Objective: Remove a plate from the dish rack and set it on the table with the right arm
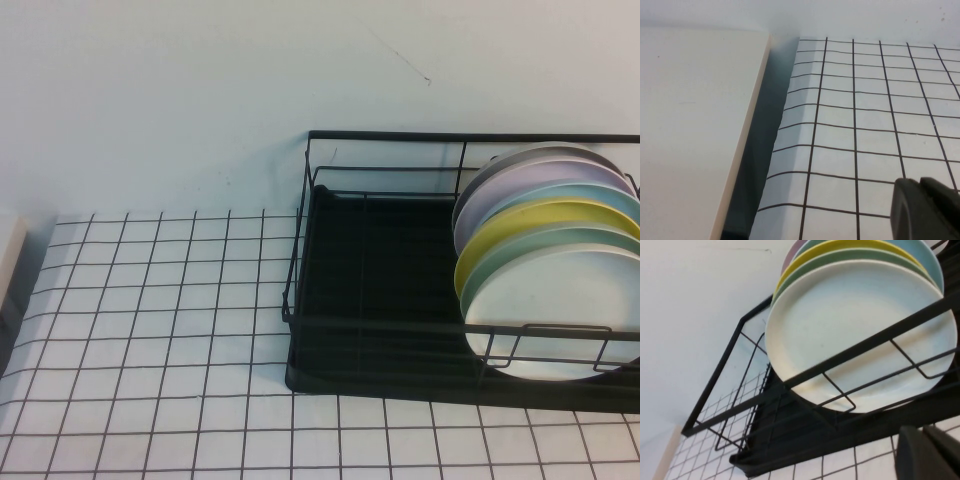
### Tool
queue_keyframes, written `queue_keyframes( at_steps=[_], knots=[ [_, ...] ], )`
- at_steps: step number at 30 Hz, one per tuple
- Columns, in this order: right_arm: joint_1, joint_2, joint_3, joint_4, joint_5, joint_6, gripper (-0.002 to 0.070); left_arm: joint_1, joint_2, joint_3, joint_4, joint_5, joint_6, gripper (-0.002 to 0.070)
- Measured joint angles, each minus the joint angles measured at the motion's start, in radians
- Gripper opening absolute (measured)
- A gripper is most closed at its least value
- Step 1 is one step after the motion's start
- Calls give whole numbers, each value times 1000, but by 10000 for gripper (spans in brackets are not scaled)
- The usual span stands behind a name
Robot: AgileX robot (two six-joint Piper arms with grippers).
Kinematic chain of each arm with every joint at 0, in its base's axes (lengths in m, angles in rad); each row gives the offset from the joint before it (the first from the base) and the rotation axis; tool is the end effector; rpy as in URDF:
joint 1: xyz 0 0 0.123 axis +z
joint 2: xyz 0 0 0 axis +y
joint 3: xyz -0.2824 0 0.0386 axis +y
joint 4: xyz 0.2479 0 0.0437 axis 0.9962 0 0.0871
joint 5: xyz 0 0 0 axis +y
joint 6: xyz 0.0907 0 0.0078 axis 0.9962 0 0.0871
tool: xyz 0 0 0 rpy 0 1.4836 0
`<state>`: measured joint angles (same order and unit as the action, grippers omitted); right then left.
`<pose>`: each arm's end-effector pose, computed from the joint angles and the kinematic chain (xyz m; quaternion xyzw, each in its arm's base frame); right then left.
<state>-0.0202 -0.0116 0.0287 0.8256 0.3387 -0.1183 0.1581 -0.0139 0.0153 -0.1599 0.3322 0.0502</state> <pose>0.0533 0.0212 0.1832 0.1842 0.7385 0.2961 0.5770 0.0534 0.0037 0.1791 -0.0859 0.7826 -0.0029 0.6165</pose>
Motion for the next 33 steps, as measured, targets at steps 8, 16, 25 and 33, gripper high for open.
queue_keyframes(
  at_steps=[8, 16, 25, 33],
  knots=[
    [0, 0, 0, 26, 83, -124, -2, 0, 0, 0, 0, 0, 0, -3],
    [0, 164, -325, -30, 299, -512, 53, 0, 0, 0, 0, 0, 0, -3],
    [0, 658, -799, -308, 525, -919, 468, 0, 0, 0, 0, 0, 0, -3],
    [0, 1041, -976, -363, 510, -1280, 470, 0, 0, 0, 0, 0, 0, -3]
  ],
)
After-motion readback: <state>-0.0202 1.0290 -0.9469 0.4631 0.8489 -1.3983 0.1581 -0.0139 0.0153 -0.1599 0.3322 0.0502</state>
